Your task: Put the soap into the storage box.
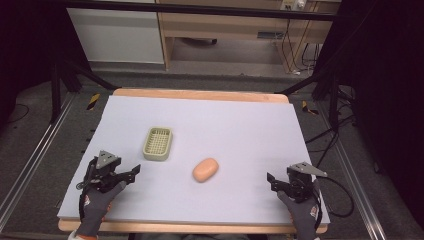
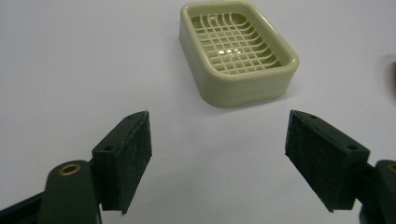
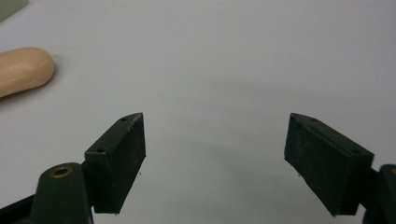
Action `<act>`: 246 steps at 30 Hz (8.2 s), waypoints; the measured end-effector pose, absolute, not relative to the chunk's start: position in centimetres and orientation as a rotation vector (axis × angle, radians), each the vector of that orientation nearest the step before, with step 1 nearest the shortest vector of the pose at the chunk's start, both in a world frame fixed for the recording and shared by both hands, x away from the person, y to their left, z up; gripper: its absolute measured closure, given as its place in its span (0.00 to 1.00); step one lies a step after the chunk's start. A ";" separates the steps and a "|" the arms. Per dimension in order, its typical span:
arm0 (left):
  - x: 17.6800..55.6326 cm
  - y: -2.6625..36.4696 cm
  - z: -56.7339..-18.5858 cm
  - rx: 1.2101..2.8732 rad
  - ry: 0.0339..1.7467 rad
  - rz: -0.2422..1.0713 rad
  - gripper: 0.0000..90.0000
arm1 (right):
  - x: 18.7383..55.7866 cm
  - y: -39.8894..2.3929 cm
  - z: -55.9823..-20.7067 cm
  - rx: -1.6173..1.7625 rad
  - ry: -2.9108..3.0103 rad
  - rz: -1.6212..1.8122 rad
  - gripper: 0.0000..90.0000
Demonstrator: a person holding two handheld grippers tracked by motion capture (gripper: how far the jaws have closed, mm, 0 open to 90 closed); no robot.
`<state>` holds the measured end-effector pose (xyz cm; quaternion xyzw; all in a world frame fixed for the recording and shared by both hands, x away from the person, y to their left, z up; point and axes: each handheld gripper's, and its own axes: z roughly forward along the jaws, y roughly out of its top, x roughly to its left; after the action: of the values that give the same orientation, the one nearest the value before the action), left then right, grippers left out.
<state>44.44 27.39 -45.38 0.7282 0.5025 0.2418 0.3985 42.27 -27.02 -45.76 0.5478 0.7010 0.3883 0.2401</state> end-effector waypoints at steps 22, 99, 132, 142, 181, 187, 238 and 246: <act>43.7 25.2 -44.1 1.850 1.198 0.588 0.27 | 41.7 -26.4 -46.5 1.440 1.856 1.094 0.33; 44.9 15.5 -40.6 1.976 0.956 0.509 0.27 | 41.5 -25.6 -46.5 1.401 1.900 1.135 0.37; 47.2 10.8 -41.7 2.049 0.919 0.452 0.26 | 41.5 -25.5 -46.6 1.399 1.916 1.132 0.37; 47.8 9.4 -42.7 2.092 0.901 0.433 0.26 | 41.6 -25.4 -46.6 1.397 1.921 1.129 0.37; 49.4 5.7 -46.5 2.265 0.882 0.381 0.27 | 41.8 -25.3 -46.8 1.397 1.937 1.124 0.37; 49.5 5.6 -46.8 2.276 0.879 0.359 0.28 | 41.8 -25.3 -46.8 1.398 1.939 1.126 0.37; 48.6 7.1 -44.8 2.240 0.855 0.340 0.36 | 41.8 -25.5 -46.8 1.404 1.933 1.130 0.37; 48.4 8.1 -44.1 2.213 0.875 0.340 0.36 | 41.7 -25.5 -46.8 1.413 1.932 1.134 0.37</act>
<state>48.42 8.10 -44.13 0.8587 0.3397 0.1319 0.3604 41.74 -25.50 -46.79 0.5174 0.7073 0.4151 0.2442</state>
